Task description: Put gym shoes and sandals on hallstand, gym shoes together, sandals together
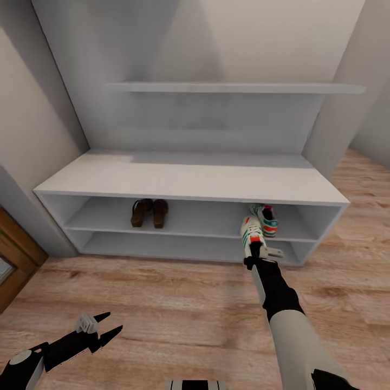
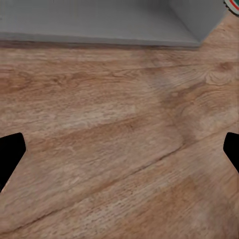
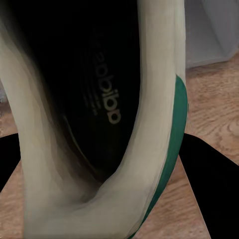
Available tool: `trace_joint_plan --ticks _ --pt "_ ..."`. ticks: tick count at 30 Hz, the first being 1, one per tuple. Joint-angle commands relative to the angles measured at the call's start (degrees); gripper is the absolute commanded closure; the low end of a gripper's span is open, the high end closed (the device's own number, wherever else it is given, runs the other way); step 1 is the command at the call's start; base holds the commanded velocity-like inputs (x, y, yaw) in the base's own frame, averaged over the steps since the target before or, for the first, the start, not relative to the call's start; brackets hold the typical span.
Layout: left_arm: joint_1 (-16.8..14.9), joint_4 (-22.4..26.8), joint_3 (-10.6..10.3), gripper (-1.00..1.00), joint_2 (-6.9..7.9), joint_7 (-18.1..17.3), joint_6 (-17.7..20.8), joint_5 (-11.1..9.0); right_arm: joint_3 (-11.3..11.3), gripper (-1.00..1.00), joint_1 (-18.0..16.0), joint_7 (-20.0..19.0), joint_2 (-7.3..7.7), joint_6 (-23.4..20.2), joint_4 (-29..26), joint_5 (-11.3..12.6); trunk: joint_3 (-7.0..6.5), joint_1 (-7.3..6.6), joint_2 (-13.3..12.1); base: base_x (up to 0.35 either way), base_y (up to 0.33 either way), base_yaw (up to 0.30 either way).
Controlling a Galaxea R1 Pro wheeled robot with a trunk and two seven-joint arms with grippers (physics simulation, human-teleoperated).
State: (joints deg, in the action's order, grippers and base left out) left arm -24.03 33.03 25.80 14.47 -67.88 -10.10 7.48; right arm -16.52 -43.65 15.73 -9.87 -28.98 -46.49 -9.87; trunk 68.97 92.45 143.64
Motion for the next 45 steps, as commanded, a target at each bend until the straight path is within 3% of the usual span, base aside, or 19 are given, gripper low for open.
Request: trace_joint_plan --ticks 1,9,45 --pt "-0.06 0.02 0.34 -1.0 -0.05 -0.14 -0.53 0.6 -0.18 1.0 -0.04 -0.17 -0.07 -0.38 -0.06 -0.59 0.05 0.02 0.02 0.301 0.0 0.0" --pt "-0.06 0.02 0.36 -1.0 -0.05 0.02 -0.53 0.6 -0.18 1.0 -0.04 -0.17 -0.07 -0.38 -0.04 -0.59 0.05 0.02 0.02 0.266 0.043 0.0" --pt "-0.06 0.02 0.39 -1.0 -0.05 -0.41 -0.56 0.6 -0.18 1.0 -0.04 -0.17 -0.07 -0.38 -0.01 -0.59 0.05 0.02 0.02 0.089 0.002 0.0"
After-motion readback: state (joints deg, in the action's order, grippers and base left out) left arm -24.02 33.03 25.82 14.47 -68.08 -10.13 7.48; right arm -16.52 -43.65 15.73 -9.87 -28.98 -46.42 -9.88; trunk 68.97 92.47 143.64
